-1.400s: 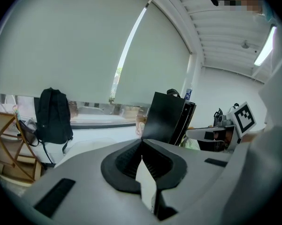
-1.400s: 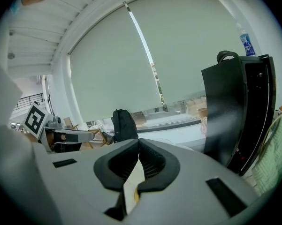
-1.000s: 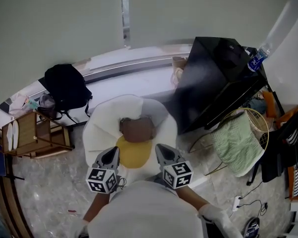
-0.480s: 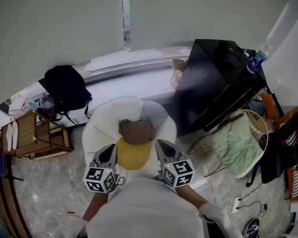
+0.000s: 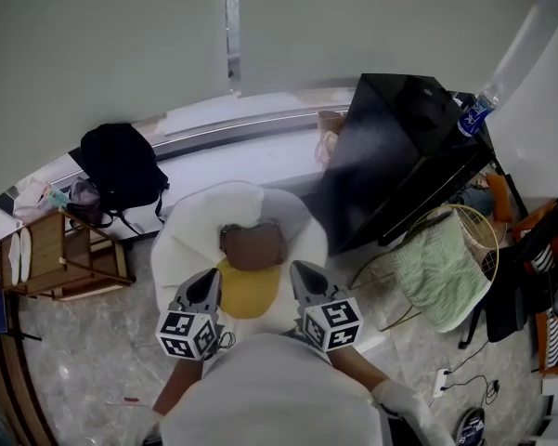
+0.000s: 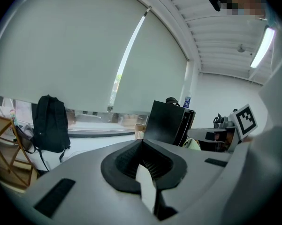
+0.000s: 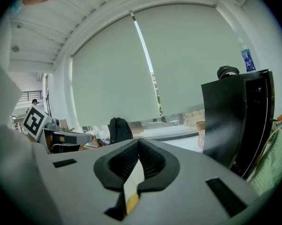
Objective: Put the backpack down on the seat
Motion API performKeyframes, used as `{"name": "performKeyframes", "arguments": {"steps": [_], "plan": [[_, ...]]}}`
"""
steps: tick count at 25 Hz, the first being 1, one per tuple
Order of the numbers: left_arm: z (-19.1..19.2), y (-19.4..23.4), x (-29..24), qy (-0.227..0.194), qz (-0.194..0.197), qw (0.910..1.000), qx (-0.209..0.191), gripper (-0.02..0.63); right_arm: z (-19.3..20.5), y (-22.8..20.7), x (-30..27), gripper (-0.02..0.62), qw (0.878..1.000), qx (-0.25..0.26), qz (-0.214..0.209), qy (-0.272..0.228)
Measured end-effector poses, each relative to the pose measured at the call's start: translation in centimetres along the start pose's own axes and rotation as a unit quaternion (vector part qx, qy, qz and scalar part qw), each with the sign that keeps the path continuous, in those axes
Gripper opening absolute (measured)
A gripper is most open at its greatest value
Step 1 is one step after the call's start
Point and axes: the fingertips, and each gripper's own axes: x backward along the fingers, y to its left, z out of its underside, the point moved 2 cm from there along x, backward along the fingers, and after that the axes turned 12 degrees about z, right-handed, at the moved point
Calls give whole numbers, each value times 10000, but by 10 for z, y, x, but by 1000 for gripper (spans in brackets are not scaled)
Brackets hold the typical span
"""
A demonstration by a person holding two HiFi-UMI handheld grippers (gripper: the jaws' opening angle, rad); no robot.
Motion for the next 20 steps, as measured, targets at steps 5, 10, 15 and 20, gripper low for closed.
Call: {"name": "performKeyframes", "arguments": {"steps": [5,10,15,20], "plan": [[3,-2,3,5,-38,10000,63,32,4,-1,2,31,10000,-56,17,41],[5,-5,1,42,-29,10000,73,34,9,-4,2,31,9999,-123,17,99],[6,-7,0,54,-22,9999,106,33,9,-4,2,31,9999,-118,3,88],[6,-6,-1,31,-14,9999,98,32,9,-4,1,31,9999,-128,11,70]]}}
